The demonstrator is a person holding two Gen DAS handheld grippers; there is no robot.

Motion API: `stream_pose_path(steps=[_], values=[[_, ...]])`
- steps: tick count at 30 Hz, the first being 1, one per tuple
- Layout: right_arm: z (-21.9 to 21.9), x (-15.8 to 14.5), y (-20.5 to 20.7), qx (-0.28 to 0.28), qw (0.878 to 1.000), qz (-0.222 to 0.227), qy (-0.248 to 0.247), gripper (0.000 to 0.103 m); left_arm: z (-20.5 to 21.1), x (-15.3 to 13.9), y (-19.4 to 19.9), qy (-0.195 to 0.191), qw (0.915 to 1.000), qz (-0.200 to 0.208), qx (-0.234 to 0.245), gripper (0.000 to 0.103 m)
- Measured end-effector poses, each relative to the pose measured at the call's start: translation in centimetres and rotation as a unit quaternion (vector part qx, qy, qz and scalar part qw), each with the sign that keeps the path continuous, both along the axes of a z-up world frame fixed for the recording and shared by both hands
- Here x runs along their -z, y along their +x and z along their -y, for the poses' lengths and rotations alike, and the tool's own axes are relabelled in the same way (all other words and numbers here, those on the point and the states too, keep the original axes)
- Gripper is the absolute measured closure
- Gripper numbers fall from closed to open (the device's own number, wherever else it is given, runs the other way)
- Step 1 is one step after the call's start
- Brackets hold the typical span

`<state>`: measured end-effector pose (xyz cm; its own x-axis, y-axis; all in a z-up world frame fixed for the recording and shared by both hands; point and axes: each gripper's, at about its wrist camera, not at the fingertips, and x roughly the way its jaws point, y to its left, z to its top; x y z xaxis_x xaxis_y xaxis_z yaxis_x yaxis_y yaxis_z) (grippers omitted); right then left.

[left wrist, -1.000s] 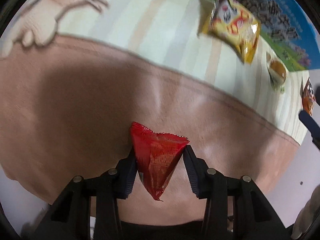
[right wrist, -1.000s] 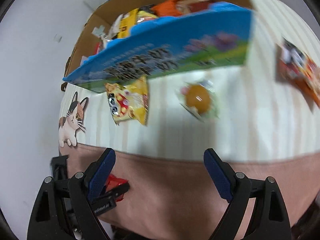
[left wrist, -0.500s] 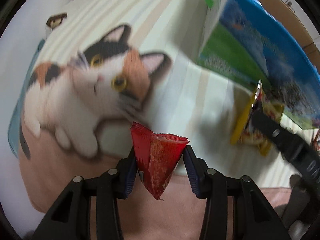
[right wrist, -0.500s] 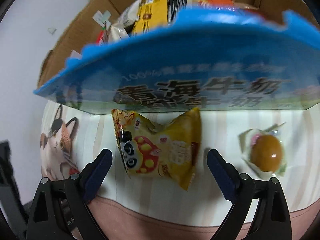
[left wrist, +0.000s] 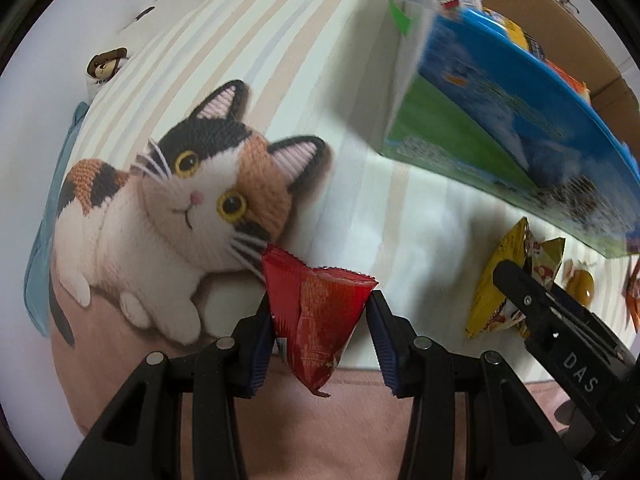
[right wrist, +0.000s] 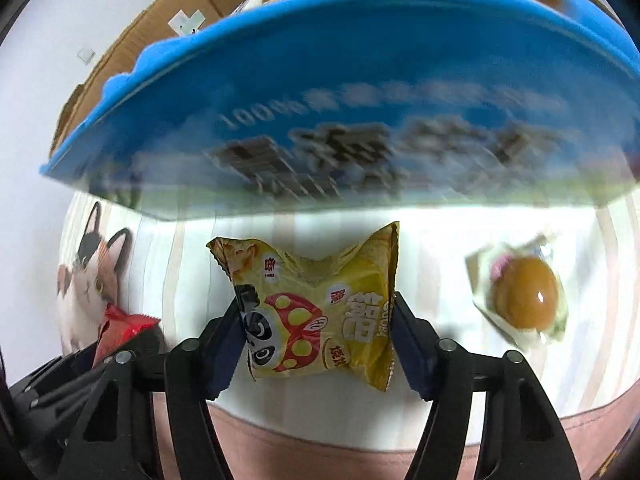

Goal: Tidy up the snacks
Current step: 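Carry both packets into the box and open both tools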

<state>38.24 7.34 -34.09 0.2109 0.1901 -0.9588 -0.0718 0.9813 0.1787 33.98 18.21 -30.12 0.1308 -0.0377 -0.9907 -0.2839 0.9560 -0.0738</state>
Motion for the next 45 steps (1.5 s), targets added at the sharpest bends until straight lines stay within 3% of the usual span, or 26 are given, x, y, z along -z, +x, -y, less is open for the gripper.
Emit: stream_pose_path(steps=[8, 14, 20, 24, 28, 35, 45], values=[[3.6, -2.3, -4.0, 0.002, 1.000, 0.012, 0.022, 0.038, 3.6, -1.8, -3.5, -0.024, 0.9991, 0.011, 0.032, 0.062], [7.8, -6.9, -7.4, 0.018, 0.997, 0.042, 0.064, 0.039, 7.5, -6.7, -4.3, -0.067, 0.9943, 0.044, 0.071, 0.062], [11.4, -13.5, -7.1, 0.043, 0.989, 0.092, 0.105, 0.039, 9.9, -14.1, -1.2, -0.098, 0.9820, 0.107, 0.121, 0.062], [13.7, -18.0, -5.4, 0.047, 0.984, 0.129, 0.118, 0.039, 10.5, -16.8, 2.3, -0.130, 0.9754, 0.116, 0.135, 0.062], [14.6, -20.3, -2.2, 0.043, 0.983, 0.139, 0.114, 0.039, 11.6, -18.5, 6.1, -0.107, 0.9744, 0.124, 0.154, 0.062], [15.5, -21.0, 4.0, 0.042, 0.987, 0.129, 0.081, 0.039, 11.5, -18.2, 12.2, -0.089, 0.9775, 0.117, 0.151, 0.061], [15.2, -17.2, 9.7, 0.028, 0.996, 0.080, 0.025, 0.038, 10.8, -12.8, 19.0, -0.072, 0.9842, 0.054, 0.153, 0.061]])
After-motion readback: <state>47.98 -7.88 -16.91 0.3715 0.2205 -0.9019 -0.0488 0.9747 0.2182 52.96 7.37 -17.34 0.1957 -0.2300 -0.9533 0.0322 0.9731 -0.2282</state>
